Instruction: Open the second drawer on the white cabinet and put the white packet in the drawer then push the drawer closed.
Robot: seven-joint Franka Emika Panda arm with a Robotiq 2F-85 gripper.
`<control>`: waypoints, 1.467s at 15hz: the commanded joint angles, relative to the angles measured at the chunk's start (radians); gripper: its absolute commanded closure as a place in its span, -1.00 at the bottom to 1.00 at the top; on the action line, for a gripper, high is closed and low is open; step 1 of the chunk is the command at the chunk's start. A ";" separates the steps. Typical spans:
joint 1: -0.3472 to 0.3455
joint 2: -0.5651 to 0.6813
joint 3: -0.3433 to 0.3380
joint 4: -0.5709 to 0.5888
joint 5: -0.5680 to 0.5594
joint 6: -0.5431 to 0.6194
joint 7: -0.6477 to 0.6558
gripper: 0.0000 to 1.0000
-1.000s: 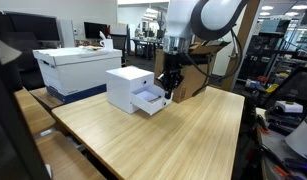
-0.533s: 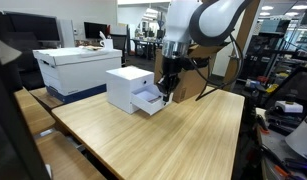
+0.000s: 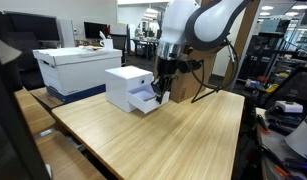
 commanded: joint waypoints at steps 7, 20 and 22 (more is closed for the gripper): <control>0.031 0.009 -0.059 0.021 -0.118 0.039 0.007 1.00; 0.068 0.059 -0.061 0.117 -0.135 0.115 -0.009 1.00; 0.071 0.055 -0.055 0.128 -0.122 0.090 -0.016 1.00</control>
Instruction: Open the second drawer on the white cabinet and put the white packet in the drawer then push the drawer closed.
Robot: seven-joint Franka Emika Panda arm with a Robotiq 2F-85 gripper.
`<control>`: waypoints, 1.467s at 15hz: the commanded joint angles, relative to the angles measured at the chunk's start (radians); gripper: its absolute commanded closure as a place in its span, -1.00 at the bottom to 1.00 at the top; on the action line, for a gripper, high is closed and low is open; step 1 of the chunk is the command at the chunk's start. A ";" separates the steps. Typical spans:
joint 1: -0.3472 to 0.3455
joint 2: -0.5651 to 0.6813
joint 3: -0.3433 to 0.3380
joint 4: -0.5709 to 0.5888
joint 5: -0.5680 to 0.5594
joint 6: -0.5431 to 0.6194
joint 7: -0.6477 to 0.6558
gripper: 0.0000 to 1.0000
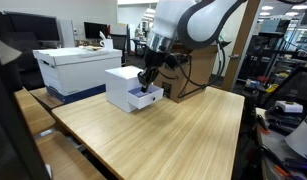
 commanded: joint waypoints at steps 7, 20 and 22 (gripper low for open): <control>0.019 -0.051 -0.002 0.002 -0.006 -0.136 0.001 1.00; -0.009 0.029 0.022 0.023 0.035 -0.196 -0.052 1.00; -0.004 0.045 0.013 0.027 0.017 -0.165 -0.043 1.00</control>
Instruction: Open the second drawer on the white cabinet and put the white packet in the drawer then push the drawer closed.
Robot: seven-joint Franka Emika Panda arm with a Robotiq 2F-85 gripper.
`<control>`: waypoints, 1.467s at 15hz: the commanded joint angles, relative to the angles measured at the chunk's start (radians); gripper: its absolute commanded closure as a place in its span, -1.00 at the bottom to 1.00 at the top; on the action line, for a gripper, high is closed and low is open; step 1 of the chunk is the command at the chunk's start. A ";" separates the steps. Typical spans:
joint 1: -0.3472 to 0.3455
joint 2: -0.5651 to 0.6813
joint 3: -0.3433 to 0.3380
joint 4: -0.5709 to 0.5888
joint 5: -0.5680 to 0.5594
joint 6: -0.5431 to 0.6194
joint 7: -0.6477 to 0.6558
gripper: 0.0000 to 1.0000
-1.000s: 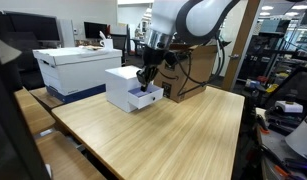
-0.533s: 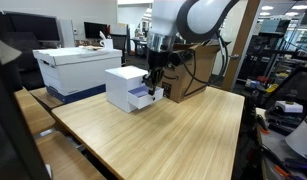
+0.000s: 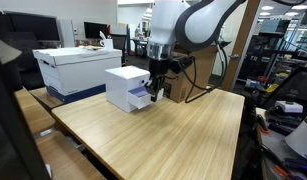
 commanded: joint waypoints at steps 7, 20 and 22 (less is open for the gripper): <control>0.005 0.044 -0.026 0.030 -0.024 0.180 -0.024 1.00; 0.104 0.088 -0.144 0.082 -0.150 0.243 0.112 1.00; 0.112 0.099 -0.148 0.097 -0.144 0.244 0.118 1.00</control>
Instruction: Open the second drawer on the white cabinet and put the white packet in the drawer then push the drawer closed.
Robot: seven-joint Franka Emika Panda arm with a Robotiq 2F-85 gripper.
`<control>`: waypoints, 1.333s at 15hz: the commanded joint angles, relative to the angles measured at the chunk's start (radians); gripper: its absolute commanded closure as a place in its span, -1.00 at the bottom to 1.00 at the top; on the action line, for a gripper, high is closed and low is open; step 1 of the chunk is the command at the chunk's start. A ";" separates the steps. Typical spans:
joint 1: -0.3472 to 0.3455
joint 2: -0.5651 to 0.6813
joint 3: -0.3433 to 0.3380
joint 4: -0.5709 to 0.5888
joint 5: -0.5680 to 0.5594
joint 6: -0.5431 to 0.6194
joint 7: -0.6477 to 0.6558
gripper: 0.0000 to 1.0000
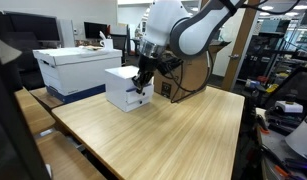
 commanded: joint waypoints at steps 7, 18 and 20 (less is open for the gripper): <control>0.039 0.044 -0.046 0.057 -0.024 0.022 0.043 1.00; 0.027 -0.056 -0.015 0.026 0.003 -0.191 -0.008 0.29; 0.024 -0.093 -0.001 0.020 -0.011 -0.269 0.006 0.07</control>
